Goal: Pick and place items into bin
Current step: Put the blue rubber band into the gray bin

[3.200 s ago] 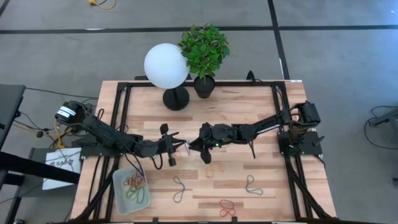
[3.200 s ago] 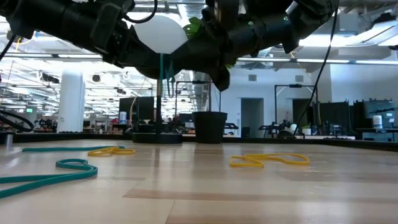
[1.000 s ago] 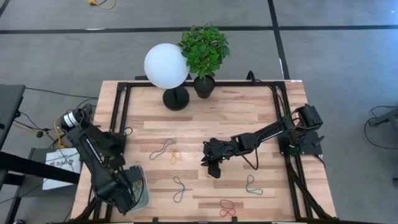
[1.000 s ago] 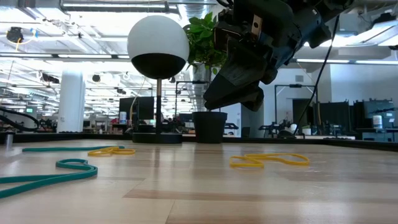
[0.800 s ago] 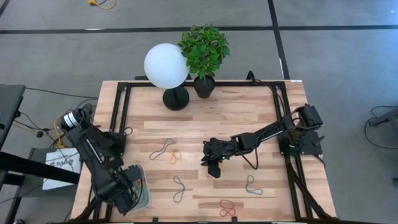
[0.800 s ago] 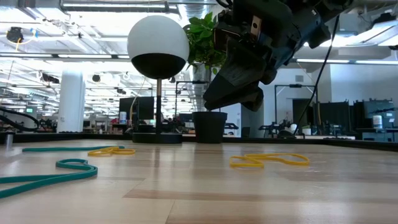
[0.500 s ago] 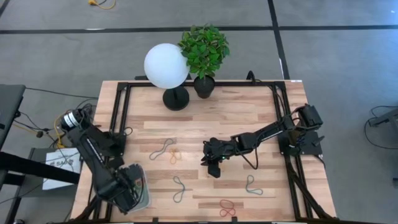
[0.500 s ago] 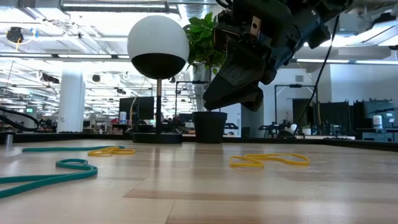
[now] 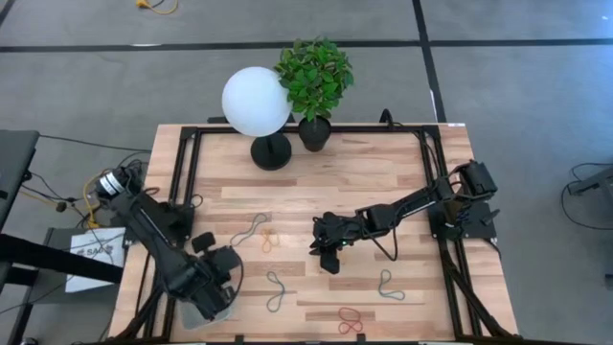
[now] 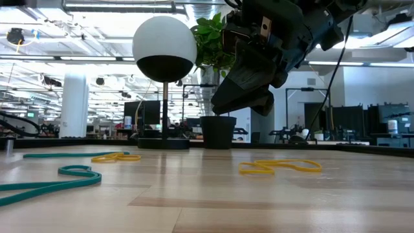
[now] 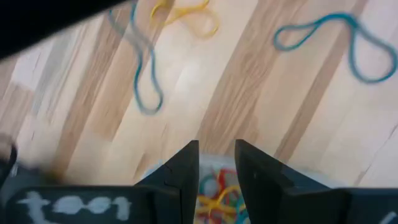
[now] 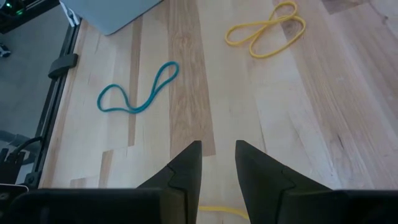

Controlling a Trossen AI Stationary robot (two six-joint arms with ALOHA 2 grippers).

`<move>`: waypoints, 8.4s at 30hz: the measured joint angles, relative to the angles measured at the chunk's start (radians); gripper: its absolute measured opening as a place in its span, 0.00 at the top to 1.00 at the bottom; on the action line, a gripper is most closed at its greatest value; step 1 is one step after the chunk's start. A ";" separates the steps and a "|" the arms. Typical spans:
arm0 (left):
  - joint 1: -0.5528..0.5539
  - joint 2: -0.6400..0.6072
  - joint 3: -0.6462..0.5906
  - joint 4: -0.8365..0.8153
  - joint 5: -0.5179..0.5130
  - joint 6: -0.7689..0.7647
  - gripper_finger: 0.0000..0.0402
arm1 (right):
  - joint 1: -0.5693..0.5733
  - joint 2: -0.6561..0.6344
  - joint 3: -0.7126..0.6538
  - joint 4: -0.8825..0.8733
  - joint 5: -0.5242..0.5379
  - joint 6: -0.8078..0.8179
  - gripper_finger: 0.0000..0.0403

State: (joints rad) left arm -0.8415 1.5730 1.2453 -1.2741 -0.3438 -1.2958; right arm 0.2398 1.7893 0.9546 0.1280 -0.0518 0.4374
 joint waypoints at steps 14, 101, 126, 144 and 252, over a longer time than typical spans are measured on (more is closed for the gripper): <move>0.097 0.000 0.000 0.059 -0.101 0.224 0.76 | 0.000 0.000 0.000 0.000 0.000 0.000 0.77; 0.821 -0.392 -0.863 1.180 0.226 0.772 0.88 | -0.046 0.000 0.000 0.093 0.054 0.027 0.77; 0.728 -0.200 -0.883 1.238 0.064 0.658 0.88 | -0.052 0.000 0.000 0.071 0.053 0.025 0.77; 0.711 -0.234 -0.792 1.238 0.075 0.684 1.00 | -0.059 0.000 0.000 0.055 0.052 0.023 0.77; 0.188 -0.344 -0.271 0.423 -0.675 0.602 0.78 | -0.098 0.000 0.000 -0.020 0.053 0.025 0.77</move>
State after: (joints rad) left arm -0.6536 1.2285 0.9747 -0.8511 -1.0190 -0.6940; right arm 0.1413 1.7897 0.9543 0.1076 0.0010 0.4628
